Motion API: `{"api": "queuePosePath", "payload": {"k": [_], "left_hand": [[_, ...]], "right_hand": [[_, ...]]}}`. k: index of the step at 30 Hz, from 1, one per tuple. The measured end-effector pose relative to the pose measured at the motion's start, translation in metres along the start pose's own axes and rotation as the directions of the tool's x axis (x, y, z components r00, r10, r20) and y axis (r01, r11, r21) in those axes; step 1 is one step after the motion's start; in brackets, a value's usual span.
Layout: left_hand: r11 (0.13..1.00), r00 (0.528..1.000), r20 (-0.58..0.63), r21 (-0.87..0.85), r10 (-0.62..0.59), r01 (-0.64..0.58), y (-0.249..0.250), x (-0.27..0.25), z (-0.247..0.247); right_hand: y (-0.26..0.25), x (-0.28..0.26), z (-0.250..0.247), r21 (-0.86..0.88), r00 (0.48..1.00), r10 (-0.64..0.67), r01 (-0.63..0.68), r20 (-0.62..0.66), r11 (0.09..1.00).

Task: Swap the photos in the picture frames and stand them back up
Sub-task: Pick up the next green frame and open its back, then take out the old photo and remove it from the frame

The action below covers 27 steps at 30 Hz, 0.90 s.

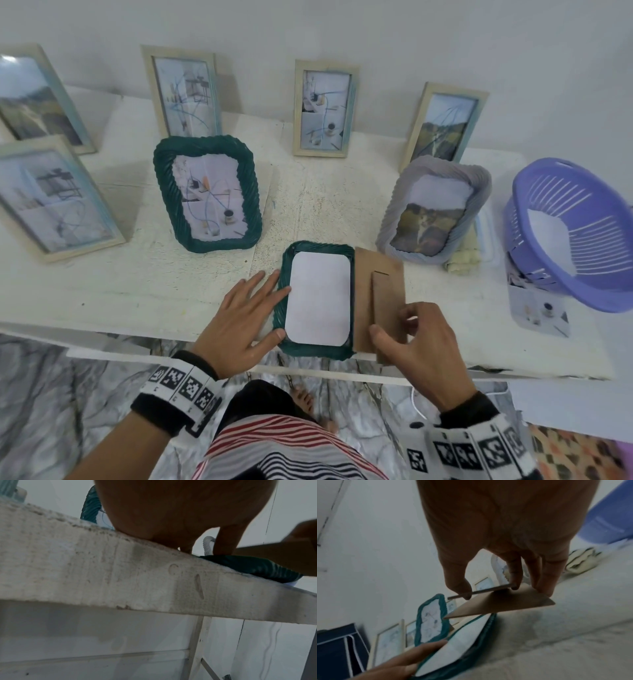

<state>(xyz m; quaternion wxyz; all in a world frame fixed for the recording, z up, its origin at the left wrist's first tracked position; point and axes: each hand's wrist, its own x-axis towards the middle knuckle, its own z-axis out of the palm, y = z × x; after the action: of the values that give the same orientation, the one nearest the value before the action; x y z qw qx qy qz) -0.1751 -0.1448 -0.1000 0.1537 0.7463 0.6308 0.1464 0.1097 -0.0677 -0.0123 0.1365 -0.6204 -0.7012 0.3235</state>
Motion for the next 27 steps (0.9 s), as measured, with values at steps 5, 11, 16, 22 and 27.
{"api": "queuePosePath", "payload": {"k": [5, 11, 16, 22, 27], "left_hand": [[1.000, 1.000, 0.008, -0.011, -0.005, 0.005, 0.000, 0.000, 0.000], [1.000, 1.000, 0.018, -0.003, -0.009, 0.009, 0.001, 0.001, 0.000], [1.000, 1.000, 0.009, -0.002, -0.011, 0.011, 0.001, 0.001, 0.000], [1.000, 1.000, 0.003, 0.002, -0.011, 0.011, 0.001, 0.000, 0.001], [1.000, 1.000, 0.007, -0.001, -0.018, 0.018, 0.001, 0.000, 0.002]], "right_hand": [[0.032, 0.008, -0.004, -0.234, 0.996, 0.069, -0.079, -0.051, 0.969], [0.038, 0.015, 0.010, -0.415, 0.997, 0.020, -0.048, -0.071, 0.908], [0.004, 0.013, 0.026, -0.447, 0.909, -0.416, 0.362, -0.025, 0.818], [-0.011, 0.019, 0.055, -0.371, 0.764, -0.572, 0.645, 0.300, 0.668], [-0.011, 0.023, 0.062, -0.396, 0.764, -0.569, 0.645, 0.304, 0.654]]}}
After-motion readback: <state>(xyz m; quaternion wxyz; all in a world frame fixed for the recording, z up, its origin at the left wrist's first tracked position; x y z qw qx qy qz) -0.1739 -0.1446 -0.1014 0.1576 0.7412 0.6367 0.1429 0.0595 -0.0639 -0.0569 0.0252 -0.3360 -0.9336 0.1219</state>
